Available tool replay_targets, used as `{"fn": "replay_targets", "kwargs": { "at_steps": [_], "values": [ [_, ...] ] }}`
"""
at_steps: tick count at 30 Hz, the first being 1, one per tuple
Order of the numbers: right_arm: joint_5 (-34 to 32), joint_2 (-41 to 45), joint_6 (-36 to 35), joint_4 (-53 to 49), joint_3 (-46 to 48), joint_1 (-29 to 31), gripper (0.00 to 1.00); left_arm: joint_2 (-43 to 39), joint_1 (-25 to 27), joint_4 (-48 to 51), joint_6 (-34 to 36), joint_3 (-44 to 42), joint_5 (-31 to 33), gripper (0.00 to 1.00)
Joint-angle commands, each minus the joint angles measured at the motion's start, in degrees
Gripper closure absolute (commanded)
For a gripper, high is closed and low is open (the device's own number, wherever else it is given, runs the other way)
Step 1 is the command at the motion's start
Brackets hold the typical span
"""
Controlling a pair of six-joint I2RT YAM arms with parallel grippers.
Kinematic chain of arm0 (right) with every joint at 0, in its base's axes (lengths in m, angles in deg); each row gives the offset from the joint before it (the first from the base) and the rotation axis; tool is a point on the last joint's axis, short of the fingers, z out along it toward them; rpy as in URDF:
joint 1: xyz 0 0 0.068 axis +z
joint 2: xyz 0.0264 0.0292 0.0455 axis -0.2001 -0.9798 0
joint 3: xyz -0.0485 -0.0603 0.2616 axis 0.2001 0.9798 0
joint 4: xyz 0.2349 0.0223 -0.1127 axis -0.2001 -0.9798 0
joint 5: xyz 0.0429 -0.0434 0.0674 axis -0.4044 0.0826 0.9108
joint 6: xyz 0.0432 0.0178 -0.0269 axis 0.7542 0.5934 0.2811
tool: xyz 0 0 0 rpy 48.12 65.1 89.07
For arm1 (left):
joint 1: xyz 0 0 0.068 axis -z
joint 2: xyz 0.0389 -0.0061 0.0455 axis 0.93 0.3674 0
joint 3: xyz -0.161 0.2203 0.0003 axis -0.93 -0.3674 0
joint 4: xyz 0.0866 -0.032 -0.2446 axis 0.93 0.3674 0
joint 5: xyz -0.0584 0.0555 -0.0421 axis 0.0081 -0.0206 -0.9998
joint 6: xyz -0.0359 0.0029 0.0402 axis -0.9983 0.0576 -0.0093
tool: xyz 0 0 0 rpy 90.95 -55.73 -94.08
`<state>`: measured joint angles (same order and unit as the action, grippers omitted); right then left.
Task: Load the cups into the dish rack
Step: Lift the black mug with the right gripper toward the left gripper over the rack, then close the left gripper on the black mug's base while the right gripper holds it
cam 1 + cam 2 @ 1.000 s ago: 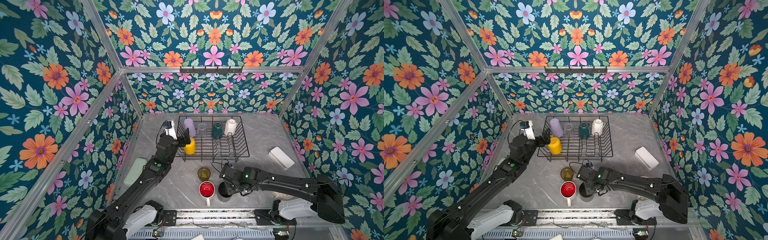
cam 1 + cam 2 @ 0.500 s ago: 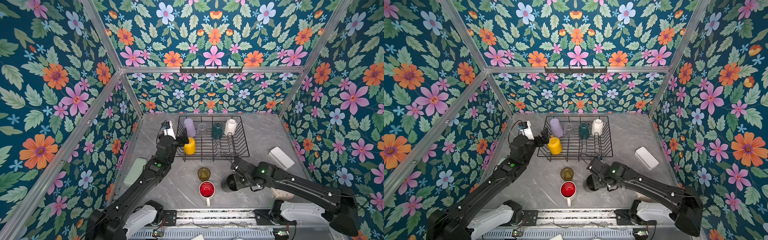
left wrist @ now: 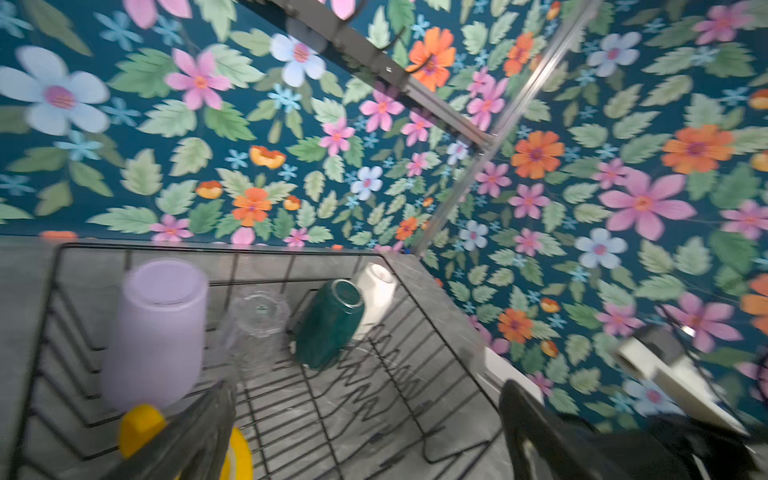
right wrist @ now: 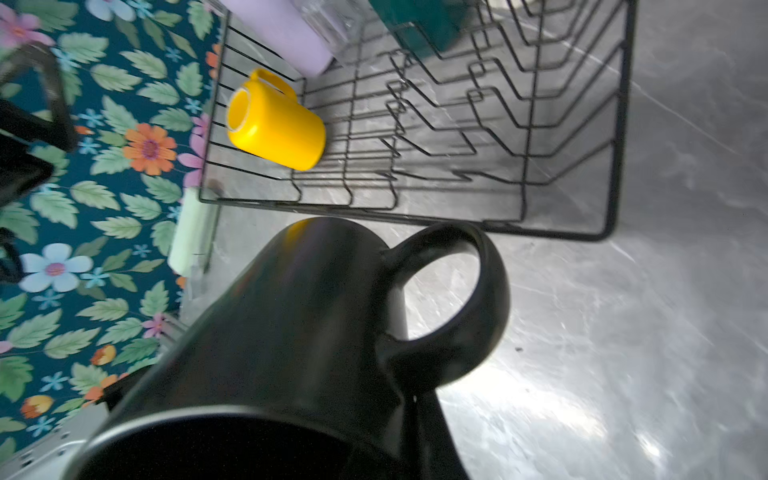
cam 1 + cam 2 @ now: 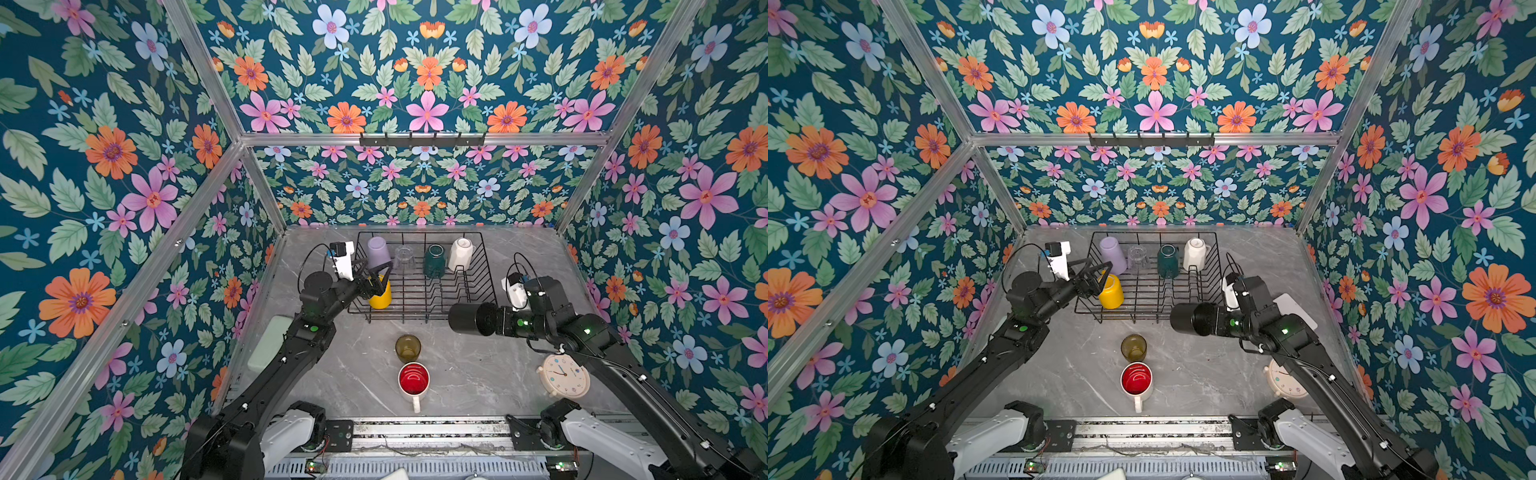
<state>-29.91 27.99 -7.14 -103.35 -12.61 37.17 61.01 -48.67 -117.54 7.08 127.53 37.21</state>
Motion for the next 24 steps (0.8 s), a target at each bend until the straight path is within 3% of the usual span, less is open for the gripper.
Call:
{"fn": "replay_targets", "kwargs": {
  "at_steps": [1, 9, 16, 24],
  "values": [
    [7.9, -2.1, -0.1, 13.3, -1.4, -1.9, 1.0, 0.8, -0.1, -5.5, -2.3, 0.5, -13.2, 0.0],
    [11.3, -5.3, -3.9, 31.2, -2.1, -2.7, 1.0, 2.8, -0.1, -13.8, -7.5, -0.3, -24.5, 0.0],
    [19.9, -8.5, -7.2, 48.1, -0.3, -2.7, 1.0, 5.1, -0.1, -23.4, -13.8, -0.8, -30.9, 0.0],
    [29.1, -12.1, -10.0, 57.0, -0.6, -2.5, 1.0, 5.0, 0.0, -29.2, -17.2, -1.7, -34.0, 0.0]
  ]
}}
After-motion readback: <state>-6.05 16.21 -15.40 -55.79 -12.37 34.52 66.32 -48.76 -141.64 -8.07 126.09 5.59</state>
